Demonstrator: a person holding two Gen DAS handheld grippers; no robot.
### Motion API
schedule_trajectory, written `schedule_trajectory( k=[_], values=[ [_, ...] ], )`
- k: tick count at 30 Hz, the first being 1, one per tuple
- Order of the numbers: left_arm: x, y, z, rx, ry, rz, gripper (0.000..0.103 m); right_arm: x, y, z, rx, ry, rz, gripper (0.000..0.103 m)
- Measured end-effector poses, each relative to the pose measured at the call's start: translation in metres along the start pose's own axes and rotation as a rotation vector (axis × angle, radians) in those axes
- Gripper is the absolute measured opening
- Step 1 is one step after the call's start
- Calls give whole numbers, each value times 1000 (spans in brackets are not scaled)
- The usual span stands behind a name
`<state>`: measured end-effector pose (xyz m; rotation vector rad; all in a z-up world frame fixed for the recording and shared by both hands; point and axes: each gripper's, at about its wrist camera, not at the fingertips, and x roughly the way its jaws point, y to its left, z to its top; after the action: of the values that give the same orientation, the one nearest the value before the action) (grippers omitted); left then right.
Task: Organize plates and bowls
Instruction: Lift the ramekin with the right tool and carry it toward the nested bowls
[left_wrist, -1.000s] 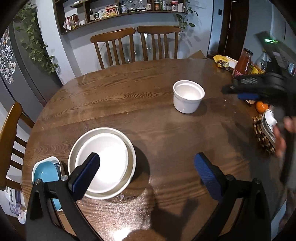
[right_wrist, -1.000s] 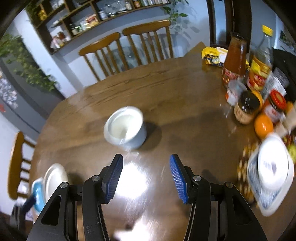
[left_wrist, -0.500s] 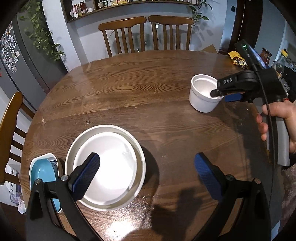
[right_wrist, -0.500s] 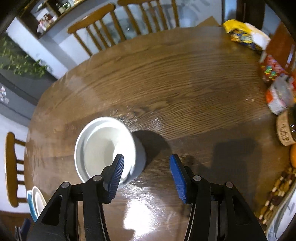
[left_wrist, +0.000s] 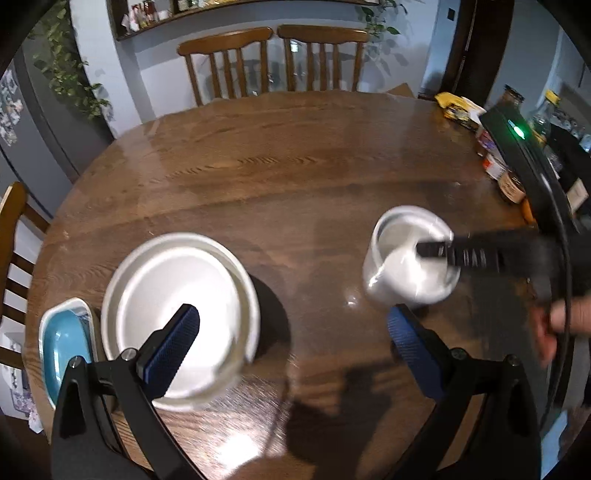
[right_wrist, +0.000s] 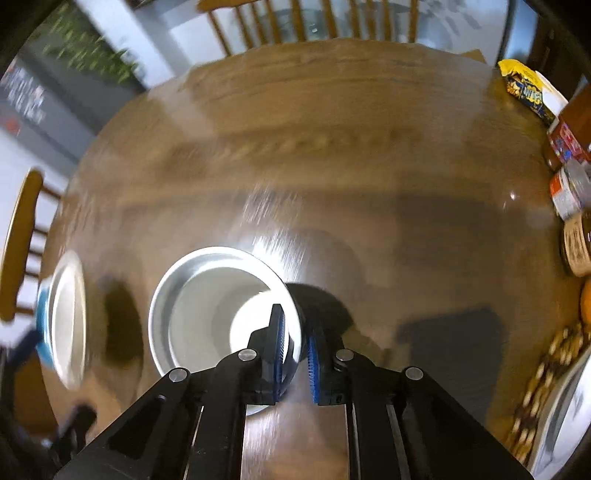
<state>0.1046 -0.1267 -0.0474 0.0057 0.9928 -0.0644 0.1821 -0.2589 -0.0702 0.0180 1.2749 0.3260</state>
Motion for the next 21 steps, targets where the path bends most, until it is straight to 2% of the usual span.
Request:
schedule_trajectory(
  k=[3, 7, 12, 15, 16, 17, 18, 19, 21],
  values=[
    [0, -9, -14, 19, 33, -43, 102, -7, 7, -36, 4, 7, 39, 13],
    [1, -21, -32, 66, 68, -52, 100, -15, 14, -78, 37, 0, 79, 13],
    [11, -33, -54, 127, 158, -76, 90, -20, 23, -106, 61, -17, 82, 13],
    [18, -34, -64, 139, 193, -91, 75, -20, 27, -123, 70, -30, 85, 13],
    [18, -35, -66, 139, 198, -98, 66, -20, 30, -128, 72, -35, 84, 13],
    [18, -35, -68, 137, 201, -110, 60, -23, 25, -128, 74, -38, 86, 13],
    [18, -35, -69, 135, 204, -119, 56, -19, 24, -113, 78, -38, 88, 13],
    [18, -36, -70, 137, 204, -128, 49, -18, 25, -114, 84, -43, 88, 13],
    [19, -38, -71, 139, 203, -142, 42, -20, 26, -116, 89, -52, 83, 13]
  ],
)
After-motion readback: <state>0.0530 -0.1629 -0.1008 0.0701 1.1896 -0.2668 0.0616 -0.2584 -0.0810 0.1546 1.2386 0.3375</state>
